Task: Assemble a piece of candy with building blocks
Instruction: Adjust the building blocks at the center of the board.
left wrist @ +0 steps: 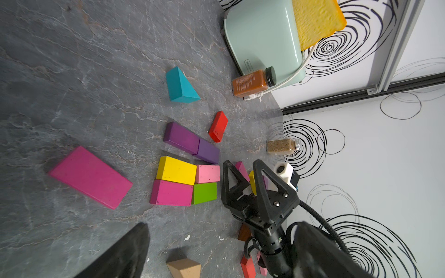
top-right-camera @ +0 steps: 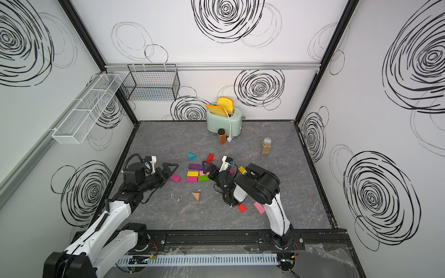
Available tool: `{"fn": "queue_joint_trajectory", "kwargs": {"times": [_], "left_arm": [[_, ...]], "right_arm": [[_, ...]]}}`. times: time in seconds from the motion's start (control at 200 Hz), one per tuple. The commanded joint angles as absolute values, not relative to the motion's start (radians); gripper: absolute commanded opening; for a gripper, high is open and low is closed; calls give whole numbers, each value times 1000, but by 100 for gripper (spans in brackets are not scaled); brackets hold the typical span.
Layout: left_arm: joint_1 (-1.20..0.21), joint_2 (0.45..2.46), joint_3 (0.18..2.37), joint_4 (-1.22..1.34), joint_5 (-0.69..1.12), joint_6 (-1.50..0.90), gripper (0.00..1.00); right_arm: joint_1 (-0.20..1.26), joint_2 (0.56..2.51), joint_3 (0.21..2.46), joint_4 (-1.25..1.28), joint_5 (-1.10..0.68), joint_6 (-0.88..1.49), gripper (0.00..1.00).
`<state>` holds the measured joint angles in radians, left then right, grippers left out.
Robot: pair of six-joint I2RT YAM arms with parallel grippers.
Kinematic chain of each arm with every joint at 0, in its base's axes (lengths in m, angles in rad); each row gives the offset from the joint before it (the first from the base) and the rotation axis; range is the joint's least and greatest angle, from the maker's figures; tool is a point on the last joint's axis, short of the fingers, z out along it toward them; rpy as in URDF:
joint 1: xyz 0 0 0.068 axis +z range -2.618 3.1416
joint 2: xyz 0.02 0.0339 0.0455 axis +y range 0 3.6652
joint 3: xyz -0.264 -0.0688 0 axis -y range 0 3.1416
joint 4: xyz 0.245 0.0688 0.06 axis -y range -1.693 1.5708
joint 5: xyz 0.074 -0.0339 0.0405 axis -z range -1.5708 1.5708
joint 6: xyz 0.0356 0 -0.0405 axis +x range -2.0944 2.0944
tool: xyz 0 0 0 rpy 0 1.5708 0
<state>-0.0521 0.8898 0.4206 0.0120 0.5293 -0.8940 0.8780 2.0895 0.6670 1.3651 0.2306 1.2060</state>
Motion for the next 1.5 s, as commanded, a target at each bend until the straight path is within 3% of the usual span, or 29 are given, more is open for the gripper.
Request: {"fn": "queue_joint_trajectory", "kwargs": {"times": [0.0,1.015,1.401,1.496], "left_arm": [[-43,877,417,29,518,-891,99],[-44,890,428,11,517,-853,98],[-148,949,453,-131,496,-698,98],[-196,941,426,-122,475,-720,100]], "right_arm": [[890,2113,689,1313,270,1265,99],[926,2145,704,1299,302,1330,100],[880,1895,653,1109,182,992,99],[860,1804,657,938,128,899,99]]}}
